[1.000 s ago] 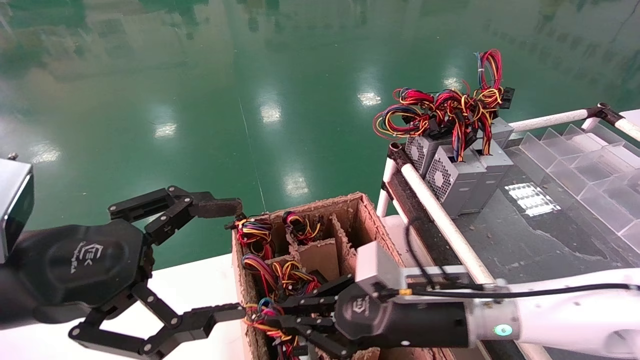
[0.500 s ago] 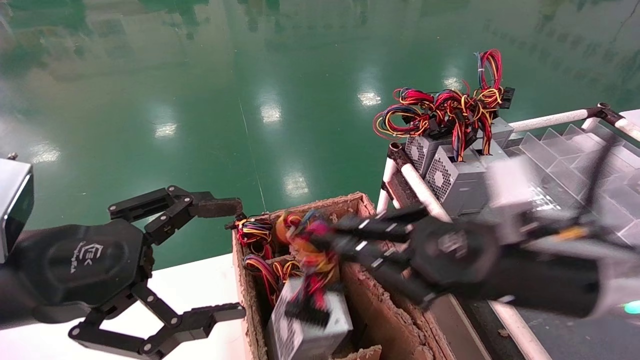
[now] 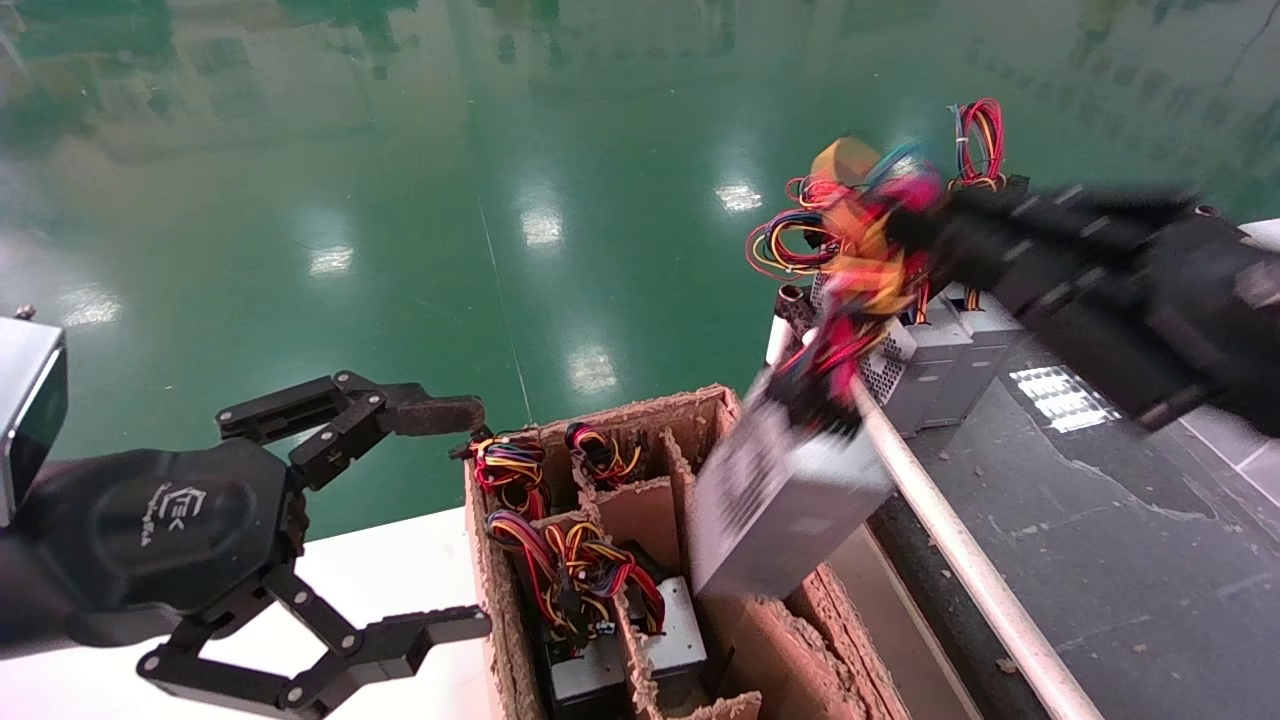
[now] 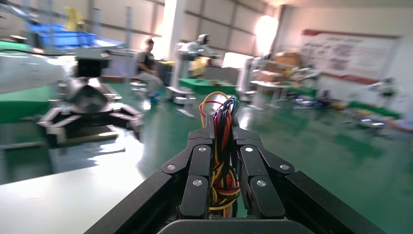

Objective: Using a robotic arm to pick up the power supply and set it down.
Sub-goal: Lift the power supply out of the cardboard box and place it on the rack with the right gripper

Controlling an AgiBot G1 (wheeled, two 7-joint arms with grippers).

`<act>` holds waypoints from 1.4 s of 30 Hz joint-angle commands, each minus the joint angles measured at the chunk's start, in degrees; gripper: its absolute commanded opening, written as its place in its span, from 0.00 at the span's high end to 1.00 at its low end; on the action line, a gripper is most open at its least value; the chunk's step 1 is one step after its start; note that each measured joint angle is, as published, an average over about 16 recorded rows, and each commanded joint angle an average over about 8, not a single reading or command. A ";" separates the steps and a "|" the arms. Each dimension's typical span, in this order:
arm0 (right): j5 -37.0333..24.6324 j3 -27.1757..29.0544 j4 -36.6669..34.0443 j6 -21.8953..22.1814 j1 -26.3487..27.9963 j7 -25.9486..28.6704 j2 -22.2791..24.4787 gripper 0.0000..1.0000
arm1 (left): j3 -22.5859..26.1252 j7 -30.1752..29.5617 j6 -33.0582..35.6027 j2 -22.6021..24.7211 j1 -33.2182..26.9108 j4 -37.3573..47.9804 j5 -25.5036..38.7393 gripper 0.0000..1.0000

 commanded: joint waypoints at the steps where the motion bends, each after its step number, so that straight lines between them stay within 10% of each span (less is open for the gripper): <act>1: 0.81 1.52 -0.35 0.48 0.08 -0.72 1.82 1.00 | 0.00 0.00 0.00 0.00 0.00 0.00 0.00 0.00; 19: -7.42 2.02 -19.18 0.44 4.22 -8.86 11.16 1.00 | 0.01 0.00 0.00 0.00 0.00 0.00 0.00 0.00; 42: -24.61 -6.87 -42.18 5.87 25.01 -18.61 3.31 1.00 | 0.01 0.01 -0.01 -0.01 0.00 0.00 -0.01 0.00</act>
